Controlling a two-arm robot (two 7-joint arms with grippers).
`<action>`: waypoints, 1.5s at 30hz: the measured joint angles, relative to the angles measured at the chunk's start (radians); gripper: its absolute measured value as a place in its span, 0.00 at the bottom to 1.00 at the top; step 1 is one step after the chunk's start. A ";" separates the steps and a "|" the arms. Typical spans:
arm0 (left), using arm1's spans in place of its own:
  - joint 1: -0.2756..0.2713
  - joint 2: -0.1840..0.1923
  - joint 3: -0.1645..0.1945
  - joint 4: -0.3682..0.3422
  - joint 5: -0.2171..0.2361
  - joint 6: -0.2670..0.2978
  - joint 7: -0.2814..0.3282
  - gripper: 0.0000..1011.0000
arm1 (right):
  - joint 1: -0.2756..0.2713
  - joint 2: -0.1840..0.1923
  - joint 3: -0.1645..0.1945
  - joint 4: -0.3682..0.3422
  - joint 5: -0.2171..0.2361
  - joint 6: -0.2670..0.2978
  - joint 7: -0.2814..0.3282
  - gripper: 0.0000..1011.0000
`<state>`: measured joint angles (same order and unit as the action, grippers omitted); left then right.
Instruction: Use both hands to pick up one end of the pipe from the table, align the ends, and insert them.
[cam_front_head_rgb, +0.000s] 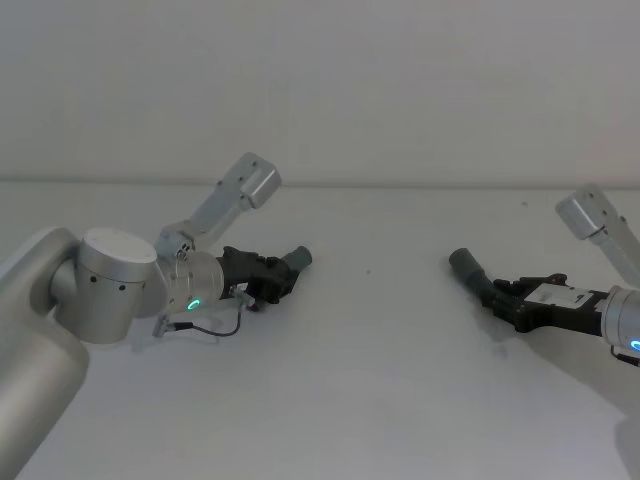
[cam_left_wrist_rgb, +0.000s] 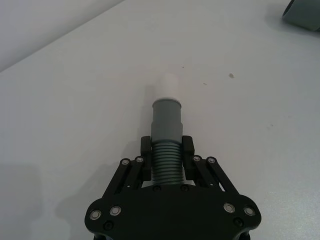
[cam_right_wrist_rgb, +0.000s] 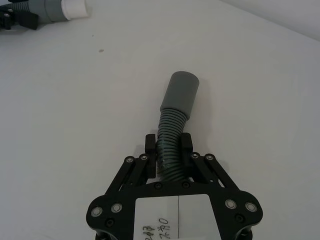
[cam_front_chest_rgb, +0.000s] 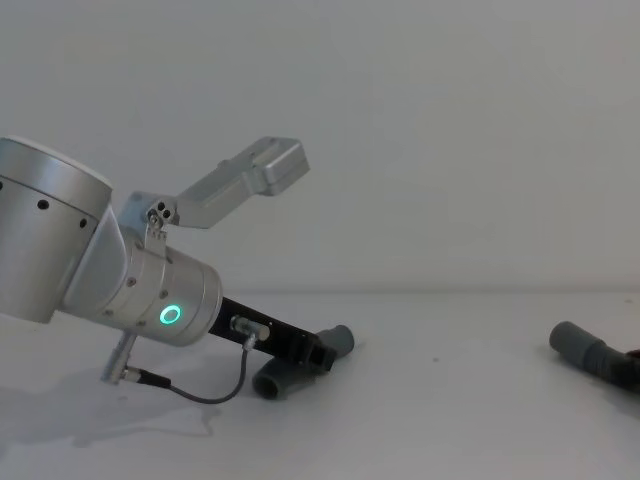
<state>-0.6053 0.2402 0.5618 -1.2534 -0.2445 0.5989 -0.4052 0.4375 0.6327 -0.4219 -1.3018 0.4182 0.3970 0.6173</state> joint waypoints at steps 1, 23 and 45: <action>0.000 0.000 0.000 0.000 0.000 0.000 0.000 0.34 | 0.000 0.000 0.000 0.000 0.000 0.000 0.000 0.27; 0.000 0.000 0.000 0.000 0.000 0.000 0.000 0.34 | 0.001 0.000 0.000 0.001 0.000 0.000 0.000 0.27; 0.000 0.000 0.000 0.000 0.000 0.000 0.000 0.34 | -0.024 -0.009 0.012 -0.010 0.025 -0.035 -0.012 0.27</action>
<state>-0.6053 0.2402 0.5619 -1.2534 -0.2445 0.5988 -0.4052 0.4138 0.6240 -0.4099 -1.3119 0.4428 0.3617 0.6057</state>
